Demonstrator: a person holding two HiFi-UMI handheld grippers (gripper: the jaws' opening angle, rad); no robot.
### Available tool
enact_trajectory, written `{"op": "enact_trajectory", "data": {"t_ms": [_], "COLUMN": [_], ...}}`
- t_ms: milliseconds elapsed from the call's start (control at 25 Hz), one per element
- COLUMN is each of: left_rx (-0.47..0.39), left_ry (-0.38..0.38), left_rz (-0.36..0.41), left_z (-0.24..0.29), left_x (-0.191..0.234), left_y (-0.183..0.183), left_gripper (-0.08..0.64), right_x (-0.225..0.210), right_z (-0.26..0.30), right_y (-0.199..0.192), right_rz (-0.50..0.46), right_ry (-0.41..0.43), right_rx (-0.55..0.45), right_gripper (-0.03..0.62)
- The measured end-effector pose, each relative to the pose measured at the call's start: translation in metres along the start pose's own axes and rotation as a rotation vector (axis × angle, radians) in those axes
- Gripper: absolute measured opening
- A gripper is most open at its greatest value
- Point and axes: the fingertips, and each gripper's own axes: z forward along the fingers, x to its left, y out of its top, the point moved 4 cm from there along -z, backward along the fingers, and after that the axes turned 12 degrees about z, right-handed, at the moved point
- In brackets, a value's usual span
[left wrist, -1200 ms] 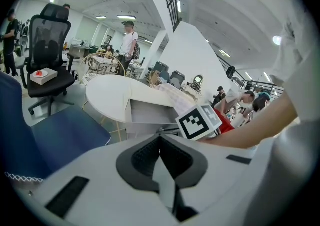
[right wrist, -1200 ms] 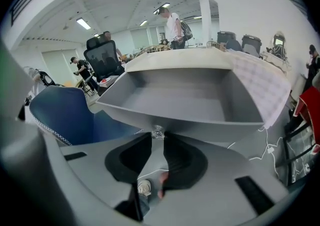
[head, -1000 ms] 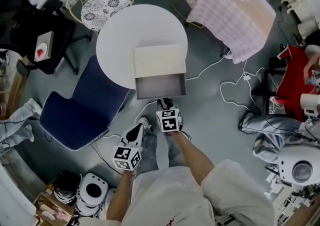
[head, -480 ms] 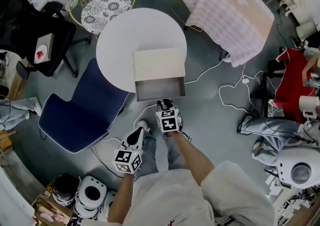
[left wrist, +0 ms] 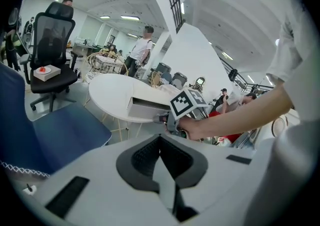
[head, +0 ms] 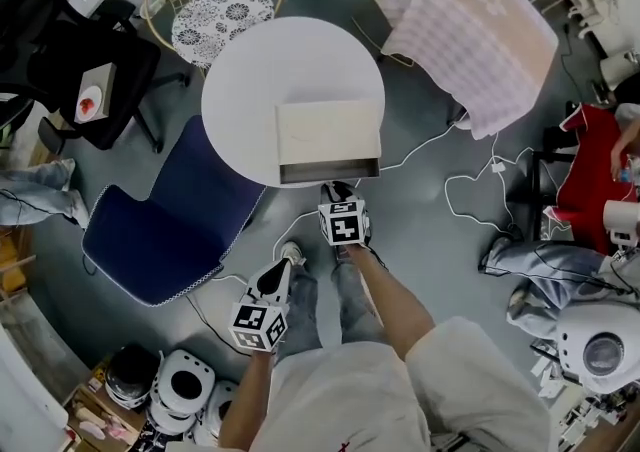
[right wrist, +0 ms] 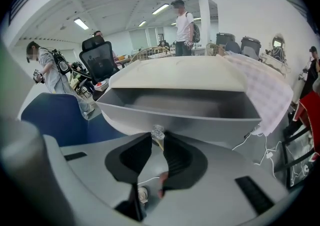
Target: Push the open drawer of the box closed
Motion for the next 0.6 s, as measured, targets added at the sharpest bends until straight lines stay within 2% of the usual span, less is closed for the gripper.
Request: {"op": "enact_trajectory", "data": {"t_ms": [600], "left_rx": [0.013], "left_ry": [0.019], "left_rz": [-0.024], "left_z": [-0.006], "left_x": [0.013], "left_y": [-0.007], "left_gripper": [0.012], "right_x": [-0.004], "right_z": [0.026], "right_y": [0.039], "right_rz": [-0.012], "right_ry": [-0.01], "right_rx": [-0.02], "right_gripper": [0.084]}}
